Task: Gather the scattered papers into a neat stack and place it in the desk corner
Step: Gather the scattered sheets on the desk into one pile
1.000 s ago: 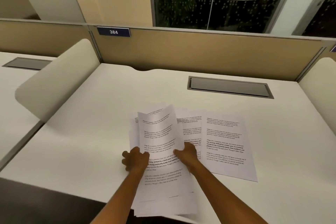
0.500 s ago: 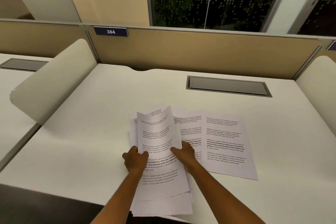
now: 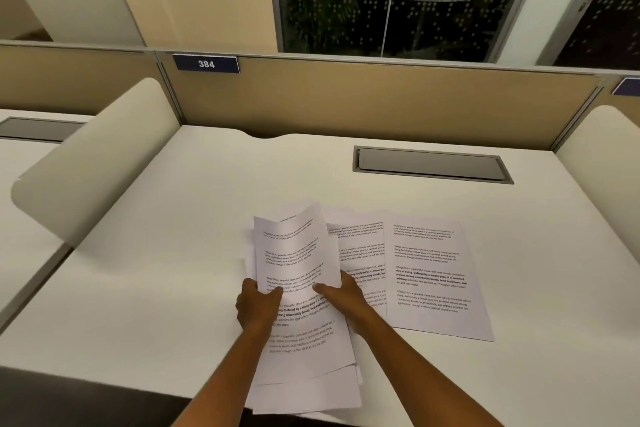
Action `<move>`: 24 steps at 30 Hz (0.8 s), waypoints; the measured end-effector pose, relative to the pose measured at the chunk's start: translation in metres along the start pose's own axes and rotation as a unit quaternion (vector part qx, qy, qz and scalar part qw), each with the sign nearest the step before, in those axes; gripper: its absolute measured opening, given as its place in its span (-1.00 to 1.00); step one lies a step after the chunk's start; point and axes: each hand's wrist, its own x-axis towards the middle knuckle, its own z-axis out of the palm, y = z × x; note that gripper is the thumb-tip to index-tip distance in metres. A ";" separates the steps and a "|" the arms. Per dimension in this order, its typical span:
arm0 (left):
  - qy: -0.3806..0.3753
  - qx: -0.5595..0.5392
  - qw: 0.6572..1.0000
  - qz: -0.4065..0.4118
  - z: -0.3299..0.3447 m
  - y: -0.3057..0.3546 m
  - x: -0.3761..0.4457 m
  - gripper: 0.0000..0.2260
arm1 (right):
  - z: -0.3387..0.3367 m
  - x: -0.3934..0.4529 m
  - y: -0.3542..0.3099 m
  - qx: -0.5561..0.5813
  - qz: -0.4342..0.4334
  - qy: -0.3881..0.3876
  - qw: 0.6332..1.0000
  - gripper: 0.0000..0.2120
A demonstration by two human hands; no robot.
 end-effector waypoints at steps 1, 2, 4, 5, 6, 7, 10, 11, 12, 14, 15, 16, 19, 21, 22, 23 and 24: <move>-0.001 -0.011 1.000 -0.002 -0.001 0.000 0.001 -0.69 | 0.003 0.001 -0.001 0.024 0.005 -0.006 1.000 -0.48; -0.001 -0.021 1.000 -0.006 -0.002 0.000 0.002 -0.68 | 0.005 0.002 -0.002 0.047 0.012 -0.009 0.999 -0.44; 0.000 -0.042 0.999 -0.014 -0.003 0.000 0.005 -0.67 | 0.008 0.004 -0.007 0.072 0.019 -0.005 0.997 -0.40; 0.001 -0.051 0.999 -0.017 -0.004 0.000 0.006 -0.65 | 0.008 0.005 -0.010 0.072 0.017 0.003 0.997 -0.43; 0.001 -0.061 0.998 -0.019 -0.005 0.000 0.007 -0.64 | 0.008 0.006 -0.013 0.065 0.014 0.016 0.998 -0.46; 0.001 -0.071 0.997 -0.019 -0.007 0.001 0.007 -0.62 | 0.007 0.007 -0.015 0.054 0.009 0.033 0.998 -0.48; 0.009 -0.085 0.996 -0.022 -0.010 0.006 0.009 -0.55 | 0.002 0.010 -0.018 0.038 0.002 0.077 0.996 -0.39; 0.010 -0.089 0.996 -0.027 -0.011 0.008 0.010 -0.53 | 0.000 0.010 -0.018 0.047 0.005 0.084 0.995 -0.33; 0.007 -0.098 0.995 -0.034 -0.011 0.010 0.012 -0.51 | -0.002 0.010 -0.018 0.058 0.008 0.089 0.994 -0.30; -0.014 -0.127 0.990 -0.055 -0.011 0.014 0.014 -0.46 | -0.007 0.011 -0.016 0.068 0.009 0.097 0.993 -0.29; -0.025 -0.146 0.987 -0.068 -0.011 0.016 0.016 -0.44 | -0.010 0.011 -0.016 0.067 0.008 0.101 0.993 -0.33; -0.036 -0.164 0.982 -0.082 -0.011 0.018 0.018 -0.42 | -0.013 0.011 -0.015 0.063 0.007 0.106 0.992 -0.38; -0.058 -0.197 0.974 -0.101 -0.007 0.025 0.023 -0.48 | -0.024 0.010 -0.014 0.058 0.007 0.123 0.991 -0.52; -0.084 -0.198 0.973 -0.089 -0.002 0.029 0.025 -0.60 | -0.033 0.007 -0.014 0.057 0.012 0.138 0.989 -0.60; -0.100 -0.194 0.972 -0.080 0.000 0.032 0.024 -0.66 | -0.038 0.005 -0.014 0.059 0.015 0.149 0.987 -0.63; -0.114 -0.192 0.972 -0.070 0.004 0.035 0.023 -0.71 | -0.045 0.003 -0.014 0.061 0.018 0.162 0.985 -0.66; -0.127 -0.192 0.971 -0.059 0.008 0.039 0.021 -0.74 | -0.051 0.000 -0.014 0.063 0.020 0.177 0.982 -0.67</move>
